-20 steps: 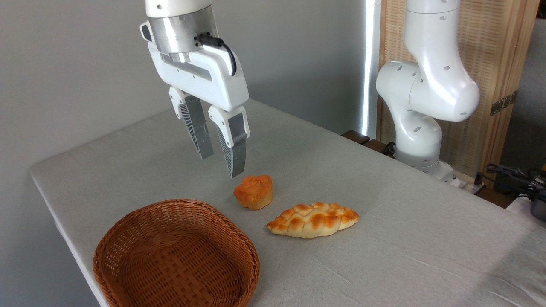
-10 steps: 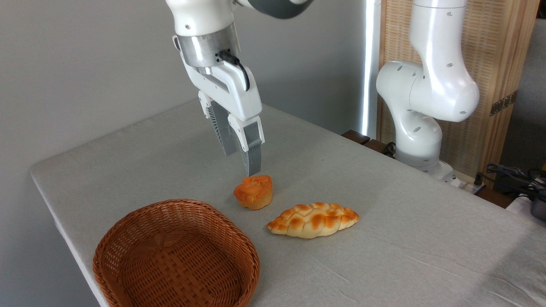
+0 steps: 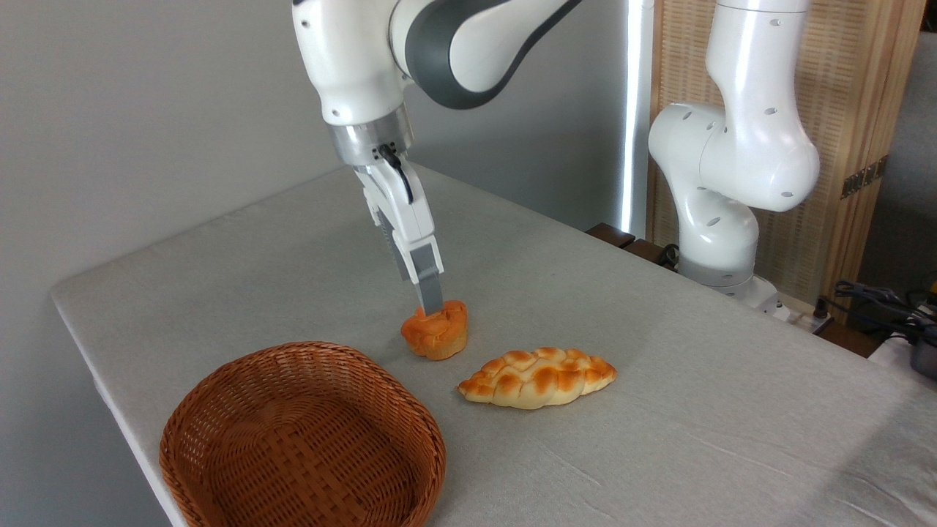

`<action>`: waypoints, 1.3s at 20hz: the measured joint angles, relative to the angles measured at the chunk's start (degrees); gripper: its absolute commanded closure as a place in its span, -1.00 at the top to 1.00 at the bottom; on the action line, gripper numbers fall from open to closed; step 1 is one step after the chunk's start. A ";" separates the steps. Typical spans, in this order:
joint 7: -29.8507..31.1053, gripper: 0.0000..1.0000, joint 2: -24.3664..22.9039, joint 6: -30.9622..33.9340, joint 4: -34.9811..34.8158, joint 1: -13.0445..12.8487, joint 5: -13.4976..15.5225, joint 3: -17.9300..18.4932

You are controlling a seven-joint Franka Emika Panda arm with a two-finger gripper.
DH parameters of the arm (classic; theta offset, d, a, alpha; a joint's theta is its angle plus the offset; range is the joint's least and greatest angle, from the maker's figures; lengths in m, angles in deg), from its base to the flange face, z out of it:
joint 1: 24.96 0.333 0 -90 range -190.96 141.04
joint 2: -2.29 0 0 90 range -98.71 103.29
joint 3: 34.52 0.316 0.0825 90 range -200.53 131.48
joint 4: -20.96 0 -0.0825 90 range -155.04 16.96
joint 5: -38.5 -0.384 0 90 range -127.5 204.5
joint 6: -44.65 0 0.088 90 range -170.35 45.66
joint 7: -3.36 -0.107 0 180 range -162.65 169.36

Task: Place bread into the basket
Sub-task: 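Lower the gripper onto the small orange bun, then close the gripper on the orange bun, then lift the orange bun and carry it over the wicker basket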

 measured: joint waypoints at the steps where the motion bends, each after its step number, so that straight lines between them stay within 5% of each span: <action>1: 0.00 1.00 0.00 -0.33 -0.53 -0.01 0.00 -0.19; 8: -0.07 1.00 0.15 -5.70 -4.66 -0.29 0.00 -0.66; 9: -0.11 0.85 0.32 -7.61 -5.74 -0.54 0.00 -0.81; 11: -0.11 -0.34 0.46 -10.56 -7.40 -1.01 0.00 -0.92; 12: -0.11 -0.54 0.45 -11.59 -8.02 -1.09 -0.03 -0.92; 26: -0.13 -0.67 0.20 -12.57 -8.49 -1.16 -0.06 -0.95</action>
